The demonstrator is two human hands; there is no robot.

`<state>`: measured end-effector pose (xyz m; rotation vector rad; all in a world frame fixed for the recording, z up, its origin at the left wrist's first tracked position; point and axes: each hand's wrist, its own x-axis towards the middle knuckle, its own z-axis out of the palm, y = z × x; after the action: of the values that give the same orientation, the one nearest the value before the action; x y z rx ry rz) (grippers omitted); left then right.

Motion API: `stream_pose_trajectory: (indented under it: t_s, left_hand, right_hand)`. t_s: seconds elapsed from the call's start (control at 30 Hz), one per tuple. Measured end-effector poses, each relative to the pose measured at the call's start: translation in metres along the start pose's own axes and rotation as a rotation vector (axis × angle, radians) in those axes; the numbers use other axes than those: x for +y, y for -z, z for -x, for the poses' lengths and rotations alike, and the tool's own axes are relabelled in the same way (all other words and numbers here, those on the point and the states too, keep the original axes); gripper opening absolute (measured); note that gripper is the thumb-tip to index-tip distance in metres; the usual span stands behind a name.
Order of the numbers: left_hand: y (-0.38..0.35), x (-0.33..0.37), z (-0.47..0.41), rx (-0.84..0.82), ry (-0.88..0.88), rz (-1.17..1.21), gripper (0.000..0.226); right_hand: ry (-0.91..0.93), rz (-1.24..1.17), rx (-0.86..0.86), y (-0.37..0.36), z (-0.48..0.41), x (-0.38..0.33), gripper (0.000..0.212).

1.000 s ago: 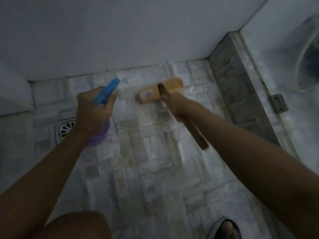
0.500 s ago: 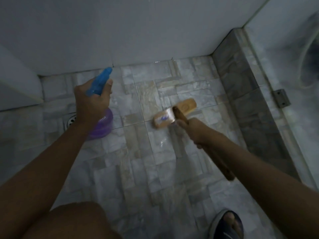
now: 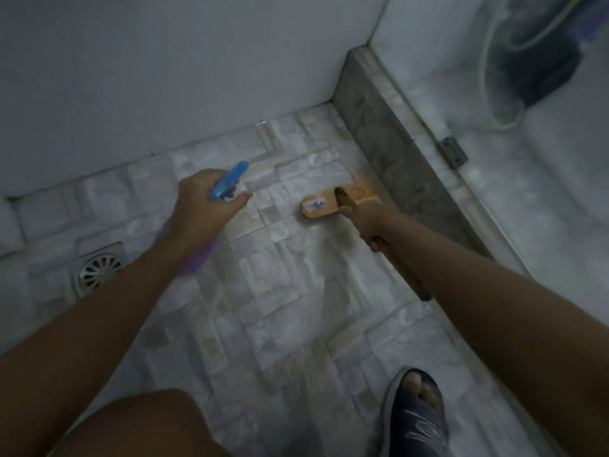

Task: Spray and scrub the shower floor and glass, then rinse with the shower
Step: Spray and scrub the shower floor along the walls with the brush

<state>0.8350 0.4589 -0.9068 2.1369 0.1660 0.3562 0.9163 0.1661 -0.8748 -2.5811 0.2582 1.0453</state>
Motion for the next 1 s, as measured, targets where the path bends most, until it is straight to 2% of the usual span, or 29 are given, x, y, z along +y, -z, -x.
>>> stream_pose_trajectory:
  t_s: [0.07, 0.13, 0.2, 0.33, 0.53, 0.63, 0.77, 0.9, 1.0]
  left_hand:
    - [-0.026, 0.021, -0.009, -0.017, 0.025, 0.121, 0.027]
    - [-0.052, 0.039, -0.015, -0.044, 0.052, 0.184, 0.025]
    - [-0.074, 0.046, -0.019, -0.081, 0.022, 0.128, 0.027]
    - [-0.088, 0.048, -0.023, -0.118, -0.082, 0.003, 0.032]
    - [-0.09, 0.049, -0.025, -0.134, -0.117, -0.048, 0.035]
    - [-0.087, 0.051, -0.024, -0.083, -0.056, 0.0, 0.034]
    - [-0.06, 0.037, -0.029, -0.017, 0.019, 0.065, 0.033]
    - [-0.024, 0.011, -0.044, 0.125, 0.07, 0.059, 0.031]
    - [-0.008, -0.006, -0.058, 0.27, 0.071, 0.057, 0.031]
  right_hand:
    - [-0.083, -0.08, 0.032, -0.001, 0.002, 0.034, 0.039]
    - [-0.085, -0.11, 0.051, -0.006, 0.004, 0.057, 0.039]
    - [-0.12, -0.179, 0.082, -0.01, 0.007, 0.068, 0.05]
    - [-0.083, -0.147, 0.075, -0.001, 0.008, 0.058, 0.044]
    - [-0.075, -0.062, 0.009, 0.002, 0.002, 0.051, 0.041]
    - [-0.123, -0.153, -0.015, -0.004, 0.001, 0.058, 0.048]
    - [-0.127, -0.163, -0.046, -0.002, 0.005, 0.057, 0.047]
    - [0.05, 0.062, -0.076, 0.019, -0.024, 0.028, 0.036]
    - [0.134, 0.164, -0.078, 0.043, -0.064, -0.025, 0.062]
